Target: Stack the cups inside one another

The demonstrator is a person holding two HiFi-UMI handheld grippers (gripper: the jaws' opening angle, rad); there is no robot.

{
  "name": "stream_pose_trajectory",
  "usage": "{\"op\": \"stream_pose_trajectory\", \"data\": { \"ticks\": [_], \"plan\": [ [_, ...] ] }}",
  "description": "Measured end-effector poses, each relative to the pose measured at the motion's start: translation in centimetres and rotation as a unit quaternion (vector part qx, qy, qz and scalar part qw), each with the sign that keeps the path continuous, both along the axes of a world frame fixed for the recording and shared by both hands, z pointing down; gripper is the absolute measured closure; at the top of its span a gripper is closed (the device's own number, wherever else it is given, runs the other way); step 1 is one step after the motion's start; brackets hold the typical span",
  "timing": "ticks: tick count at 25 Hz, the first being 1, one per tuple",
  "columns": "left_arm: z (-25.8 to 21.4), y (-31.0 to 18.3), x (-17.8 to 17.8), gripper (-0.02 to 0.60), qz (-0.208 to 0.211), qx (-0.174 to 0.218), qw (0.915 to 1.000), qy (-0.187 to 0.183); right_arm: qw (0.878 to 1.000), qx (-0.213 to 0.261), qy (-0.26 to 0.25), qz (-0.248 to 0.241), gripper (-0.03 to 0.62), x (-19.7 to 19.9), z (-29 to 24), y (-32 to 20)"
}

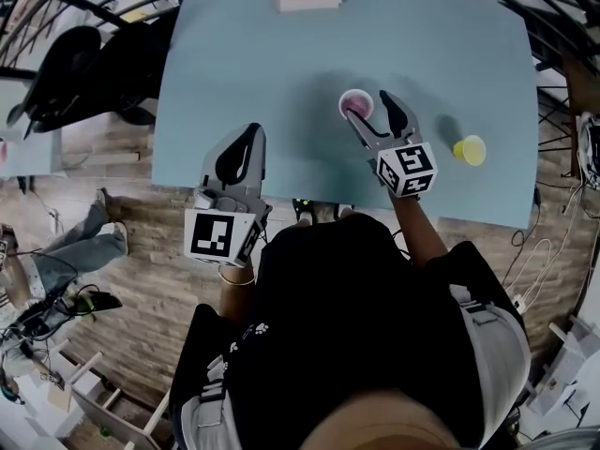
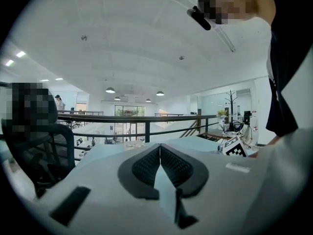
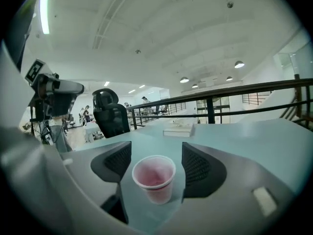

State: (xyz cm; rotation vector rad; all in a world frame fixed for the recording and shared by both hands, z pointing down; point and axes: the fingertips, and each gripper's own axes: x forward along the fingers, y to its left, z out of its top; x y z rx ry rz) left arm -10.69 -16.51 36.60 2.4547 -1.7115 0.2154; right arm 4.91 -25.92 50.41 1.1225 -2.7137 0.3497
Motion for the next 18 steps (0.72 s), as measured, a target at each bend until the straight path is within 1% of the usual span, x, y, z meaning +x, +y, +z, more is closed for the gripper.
{"op": "stream_pose_trajectory", "data": {
  "ticks": [5, 9, 11, 15, 18],
  "plan": [
    [-0.3, -1.4, 0.9, 0.592, 0.035, 0.012, 0.9993, 0.009, 0.998, 0.042, -0.046, 0.027, 0.401, 1.4, -4.0, 0.4],
    [-0.4, -2.7, 2.8, 0.597, 0.07, 0.017, 0.9973, 0.017, 0.994, 0.064, -0.064, 0.06, 0.509, 3.4, -6.0, 0.9],
    [-0.3, -3.3, 4.0, 0.597, 0.091, 0.02, 0.9955, 0.019, 0.992, 0.071, -0.07, 0.074, 0.586, 4.6, -6.7, 1.2],
    [-0.1, -4.1, 6.5, 0.597, 0.132, 0.019, 0.9907, 0.026, 0.989, 0.078, -0.073, 0.102, 0.586, 6.9, -7.5, 2.2],
    [0.0, -4.6, 8.6, 0.597, 0.171, 0.018, 0.9846, 0.032, 0.985, 0.08, -0.068, 0.136, 0.586, 8.9, -7.7, 3.3]
  ]
}}
